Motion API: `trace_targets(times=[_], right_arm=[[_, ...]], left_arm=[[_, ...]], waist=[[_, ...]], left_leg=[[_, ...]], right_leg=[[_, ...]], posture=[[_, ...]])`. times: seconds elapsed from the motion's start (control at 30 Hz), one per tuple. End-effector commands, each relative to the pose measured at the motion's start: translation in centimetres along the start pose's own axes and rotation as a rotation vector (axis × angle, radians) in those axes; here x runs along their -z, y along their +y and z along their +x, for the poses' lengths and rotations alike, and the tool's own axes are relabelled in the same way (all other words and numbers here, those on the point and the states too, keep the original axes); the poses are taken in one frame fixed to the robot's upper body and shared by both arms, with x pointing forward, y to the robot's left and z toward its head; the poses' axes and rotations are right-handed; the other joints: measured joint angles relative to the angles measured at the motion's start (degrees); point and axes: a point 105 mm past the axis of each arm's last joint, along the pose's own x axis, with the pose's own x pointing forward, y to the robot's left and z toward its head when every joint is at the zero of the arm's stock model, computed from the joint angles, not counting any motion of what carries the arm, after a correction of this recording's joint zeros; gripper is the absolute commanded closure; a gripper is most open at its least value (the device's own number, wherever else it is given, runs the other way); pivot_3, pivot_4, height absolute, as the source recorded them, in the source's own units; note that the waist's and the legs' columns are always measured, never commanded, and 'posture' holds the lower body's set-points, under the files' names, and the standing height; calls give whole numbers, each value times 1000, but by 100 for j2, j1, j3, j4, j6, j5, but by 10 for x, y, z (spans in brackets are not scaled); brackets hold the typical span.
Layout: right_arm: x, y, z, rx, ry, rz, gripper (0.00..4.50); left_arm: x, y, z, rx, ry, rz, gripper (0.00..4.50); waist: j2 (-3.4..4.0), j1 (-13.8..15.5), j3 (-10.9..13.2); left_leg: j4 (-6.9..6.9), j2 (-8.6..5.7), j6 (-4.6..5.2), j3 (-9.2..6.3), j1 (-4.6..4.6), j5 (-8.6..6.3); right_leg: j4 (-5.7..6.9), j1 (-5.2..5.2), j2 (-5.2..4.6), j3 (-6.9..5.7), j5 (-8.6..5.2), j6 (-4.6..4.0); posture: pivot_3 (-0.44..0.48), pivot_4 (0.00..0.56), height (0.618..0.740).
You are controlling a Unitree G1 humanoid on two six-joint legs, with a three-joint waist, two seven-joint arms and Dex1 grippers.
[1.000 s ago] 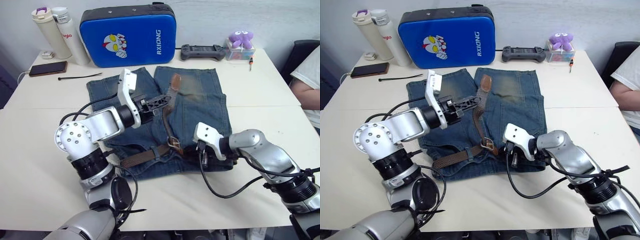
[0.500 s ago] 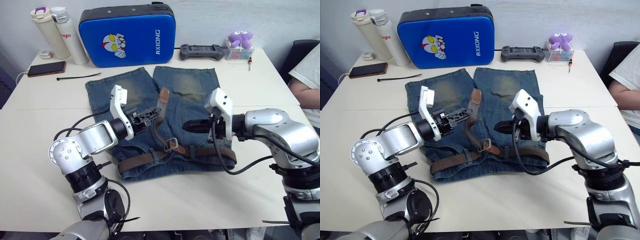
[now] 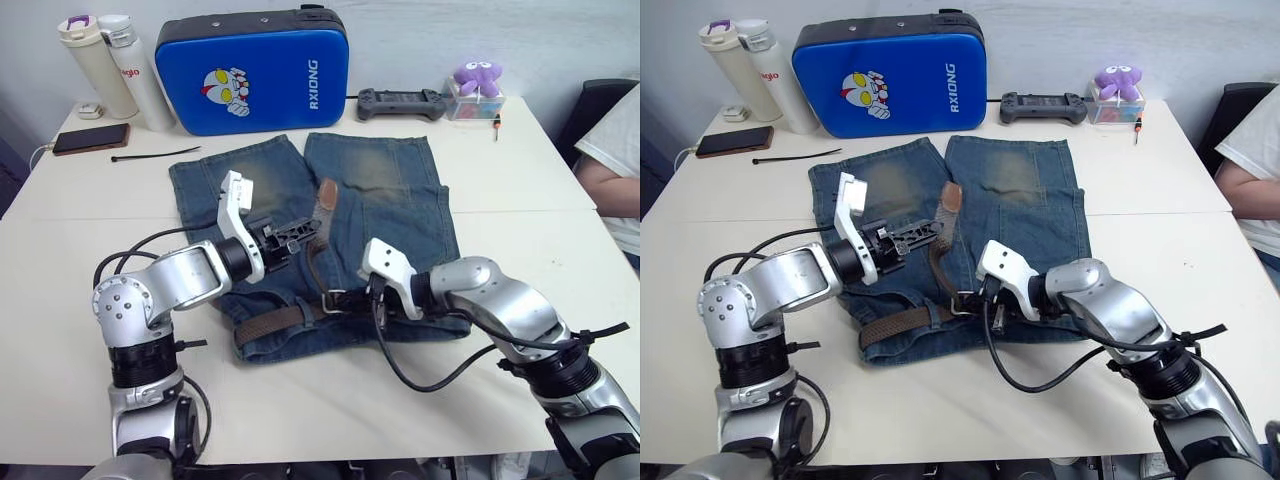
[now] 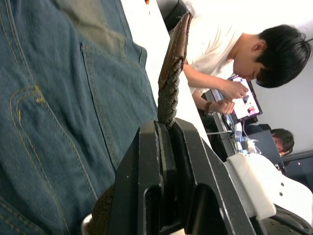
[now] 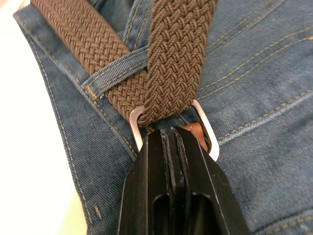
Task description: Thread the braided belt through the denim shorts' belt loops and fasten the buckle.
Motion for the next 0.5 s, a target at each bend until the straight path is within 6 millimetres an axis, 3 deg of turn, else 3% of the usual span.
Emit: trace_targets(times=[0.03,0.2,0.37,0.5], right_arm=[[17,1,4,-7,84,-9,4465],[-3,-1,-10,1,-21,13,4465],[-29,-9,-42,43,-92,-1,4465],[-29,-12,-48,65,-74,-11,4465]], left_arm=[[-2,-14,0,54,-16,-12,4500],[3,-9,0,29,7,-14,4500],[4,-5,0,35,-3,-64,4500],[9,-10,2,56,31,-34,4500]], waist=[[-2,8,-2],[-7,9,-4],[-7,18,-4],[-7,19,-4]], left_leg=[[0,0,0,0,0,0],[0,0,0,-1,0,0],[0,0,1,-3,-3,0],[-2,0,2,-5,-4,-1]], right_leg=[[-1,0,0,0,0,0],[-2,2,0,0,0,0],[-7,1,-1,-2,0,0],[-11,2,-1,-2,0,0]], posture=[[0,150,739],[0,150,739],[0,150,739],[0,150,739]])
